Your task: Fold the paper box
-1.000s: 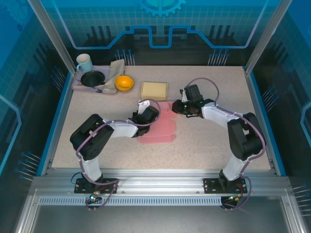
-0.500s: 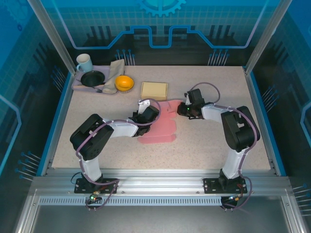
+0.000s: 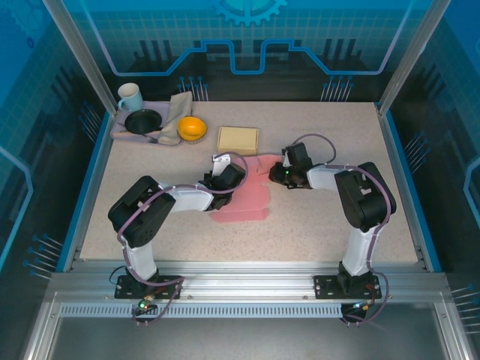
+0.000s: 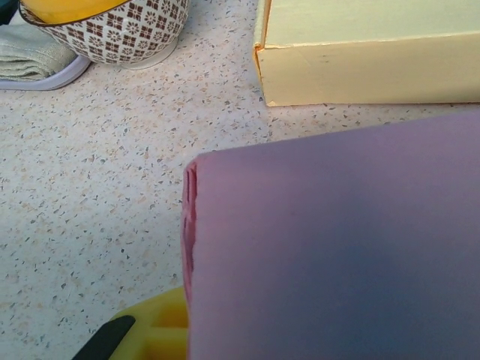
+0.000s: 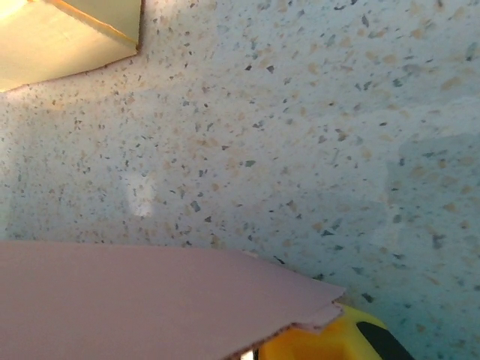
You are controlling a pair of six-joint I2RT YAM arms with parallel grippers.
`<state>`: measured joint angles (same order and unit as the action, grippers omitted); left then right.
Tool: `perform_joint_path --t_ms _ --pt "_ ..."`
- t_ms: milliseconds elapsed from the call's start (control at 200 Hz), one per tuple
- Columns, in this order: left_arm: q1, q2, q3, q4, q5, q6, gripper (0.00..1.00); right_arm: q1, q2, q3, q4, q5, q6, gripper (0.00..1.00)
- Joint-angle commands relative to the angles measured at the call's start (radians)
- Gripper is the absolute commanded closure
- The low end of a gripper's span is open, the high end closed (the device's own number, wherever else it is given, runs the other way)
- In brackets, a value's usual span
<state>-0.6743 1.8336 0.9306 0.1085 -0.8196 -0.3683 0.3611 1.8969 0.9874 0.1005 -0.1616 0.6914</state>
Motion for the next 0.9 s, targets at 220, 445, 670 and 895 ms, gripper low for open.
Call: perform_joint_path --t_ms 220,445,670,895 --pt "-0.009 0.031 0.002 -0.081 0.034 0.003 0.87 0.102 -0.021 0.040 0.032 -0.068 0.065 0.86" --pt "-0.010 0.026 -0.003 -0.078 0.037 0.002 0.87 0.126 -0.014 0.070 0.013 -0.070 0.067 0.86" --pt "-0.010 0.019 -0.007 -0.078 0.036 -0.003 0.87 0.154 0.037 0.119 -0.094 -0.033 0.050 0.87" --pt "-0.009 0.014 -0.009 -0.074 0.034 -0.007 0.87 0.166 0.116 0.158 -0.219 -0.009 0.060 0.88"
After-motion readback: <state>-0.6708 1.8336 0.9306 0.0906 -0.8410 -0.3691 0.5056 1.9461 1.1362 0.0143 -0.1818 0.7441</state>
